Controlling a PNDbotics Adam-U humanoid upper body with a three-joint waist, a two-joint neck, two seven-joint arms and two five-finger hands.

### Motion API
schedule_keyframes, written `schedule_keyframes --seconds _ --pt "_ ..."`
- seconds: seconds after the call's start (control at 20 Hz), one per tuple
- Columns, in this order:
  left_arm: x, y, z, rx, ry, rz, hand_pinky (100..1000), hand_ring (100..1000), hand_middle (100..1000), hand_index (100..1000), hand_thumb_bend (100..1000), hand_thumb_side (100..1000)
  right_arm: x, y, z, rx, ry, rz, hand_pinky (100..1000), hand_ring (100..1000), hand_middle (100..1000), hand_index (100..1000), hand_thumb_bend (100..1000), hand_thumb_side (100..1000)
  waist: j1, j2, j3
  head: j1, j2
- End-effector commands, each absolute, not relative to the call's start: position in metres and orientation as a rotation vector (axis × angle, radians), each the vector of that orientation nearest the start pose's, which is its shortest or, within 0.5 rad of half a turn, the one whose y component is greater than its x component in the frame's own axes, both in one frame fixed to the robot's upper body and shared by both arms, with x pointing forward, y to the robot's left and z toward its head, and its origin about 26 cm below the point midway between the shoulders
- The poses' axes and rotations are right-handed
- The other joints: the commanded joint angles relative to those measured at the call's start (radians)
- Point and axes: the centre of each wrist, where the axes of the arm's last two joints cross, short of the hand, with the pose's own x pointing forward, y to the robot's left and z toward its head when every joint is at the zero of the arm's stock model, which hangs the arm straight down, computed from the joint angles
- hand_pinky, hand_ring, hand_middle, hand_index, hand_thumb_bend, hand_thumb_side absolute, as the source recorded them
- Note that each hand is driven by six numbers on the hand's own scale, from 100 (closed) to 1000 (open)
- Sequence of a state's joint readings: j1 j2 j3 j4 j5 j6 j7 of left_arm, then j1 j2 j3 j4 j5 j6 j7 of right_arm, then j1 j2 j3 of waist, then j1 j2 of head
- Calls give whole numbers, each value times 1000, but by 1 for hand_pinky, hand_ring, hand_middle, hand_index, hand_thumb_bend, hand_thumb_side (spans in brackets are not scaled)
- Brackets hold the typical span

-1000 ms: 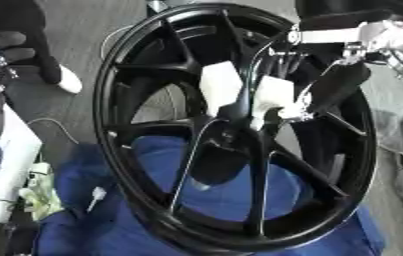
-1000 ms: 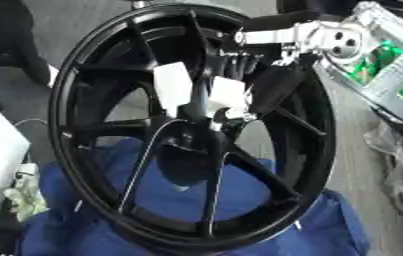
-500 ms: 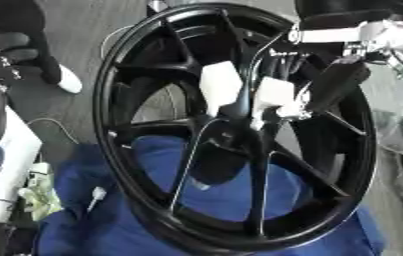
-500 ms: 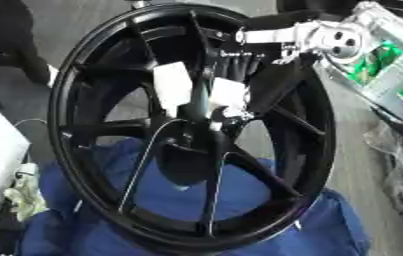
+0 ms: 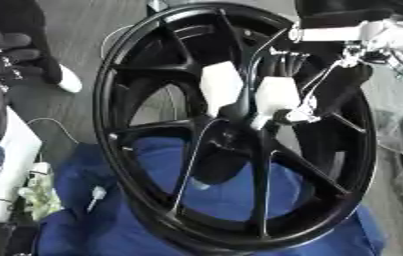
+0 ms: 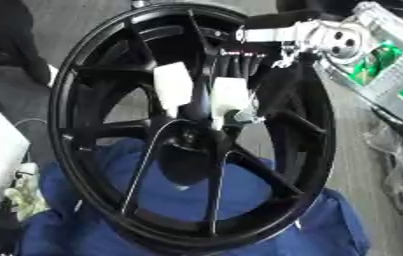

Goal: Pull the pin out of the wheel hub.

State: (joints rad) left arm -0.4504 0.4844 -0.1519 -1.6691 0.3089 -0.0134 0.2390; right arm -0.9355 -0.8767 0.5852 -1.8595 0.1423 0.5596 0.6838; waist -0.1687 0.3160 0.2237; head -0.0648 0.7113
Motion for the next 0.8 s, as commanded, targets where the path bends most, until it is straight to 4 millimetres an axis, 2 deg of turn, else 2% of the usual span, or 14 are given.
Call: schedule_keyframes --seconds 0.05,0.4,0.8 --pt "358 270 184 84 -2088 -204 653 724 706 703 108 844 323 -199 323 -457 -1259 1577 714 590 443 584 270 100 11 -26 0 -5 5" --pt "358 270 183 83 -2087 -206 654 726 706 703 110 845 316 -200 331 -488 -1356 1504 691 540 389 521 177 100 10 -28 -1 -8 4" --pt "358 271 183 85 -2084 -209 655 728 705 702 110 845 294 -212 358 -609 -1531 1478 660 497 352 482 191 100 11 -29 -6 -7 5"
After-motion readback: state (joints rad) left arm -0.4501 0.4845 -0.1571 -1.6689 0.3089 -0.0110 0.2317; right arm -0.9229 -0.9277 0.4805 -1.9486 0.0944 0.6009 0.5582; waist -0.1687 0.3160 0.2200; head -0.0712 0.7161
